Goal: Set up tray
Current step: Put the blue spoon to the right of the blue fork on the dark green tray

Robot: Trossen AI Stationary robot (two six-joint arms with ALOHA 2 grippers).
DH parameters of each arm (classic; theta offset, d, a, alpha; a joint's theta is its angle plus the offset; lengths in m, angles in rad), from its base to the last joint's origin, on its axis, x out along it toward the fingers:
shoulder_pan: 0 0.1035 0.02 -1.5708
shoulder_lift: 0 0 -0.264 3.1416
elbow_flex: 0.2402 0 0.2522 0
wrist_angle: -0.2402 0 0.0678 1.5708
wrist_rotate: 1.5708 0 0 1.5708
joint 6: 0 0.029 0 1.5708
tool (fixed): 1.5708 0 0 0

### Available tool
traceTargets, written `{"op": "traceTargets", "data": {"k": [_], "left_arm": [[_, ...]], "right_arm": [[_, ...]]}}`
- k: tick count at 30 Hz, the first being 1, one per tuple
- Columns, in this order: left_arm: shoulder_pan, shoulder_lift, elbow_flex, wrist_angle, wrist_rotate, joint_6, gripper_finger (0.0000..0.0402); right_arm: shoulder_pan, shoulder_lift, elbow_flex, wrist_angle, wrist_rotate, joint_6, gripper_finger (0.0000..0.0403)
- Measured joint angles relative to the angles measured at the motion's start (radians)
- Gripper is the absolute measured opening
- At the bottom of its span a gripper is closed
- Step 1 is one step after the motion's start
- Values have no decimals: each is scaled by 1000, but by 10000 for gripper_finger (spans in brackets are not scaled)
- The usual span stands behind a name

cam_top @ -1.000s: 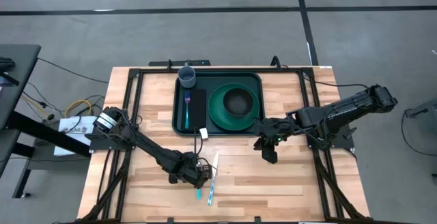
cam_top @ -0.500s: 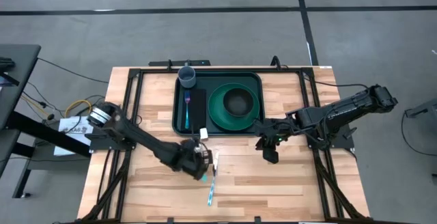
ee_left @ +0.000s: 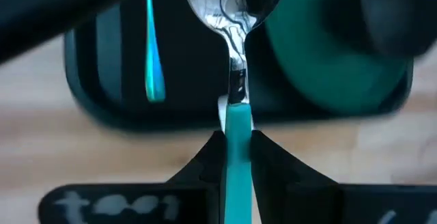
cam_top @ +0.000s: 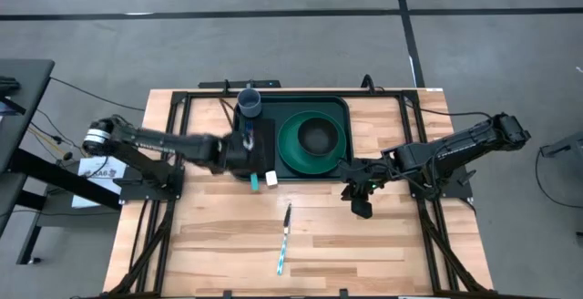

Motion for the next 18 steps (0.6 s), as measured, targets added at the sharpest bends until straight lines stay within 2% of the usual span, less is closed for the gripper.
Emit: {"op": "traceTargets", "data": {"k": [2,9,18], "left_arm": [[76,-16,0,7,10,93,26],[306,5,0,11,163,383,26],[458,99,1,53,274,580,26]], "right_arm": [[0,0,0,-2,0,0,64],[0,0,0,-2,0,4,64],[-1,0,1,-8,0,49,64]]}}
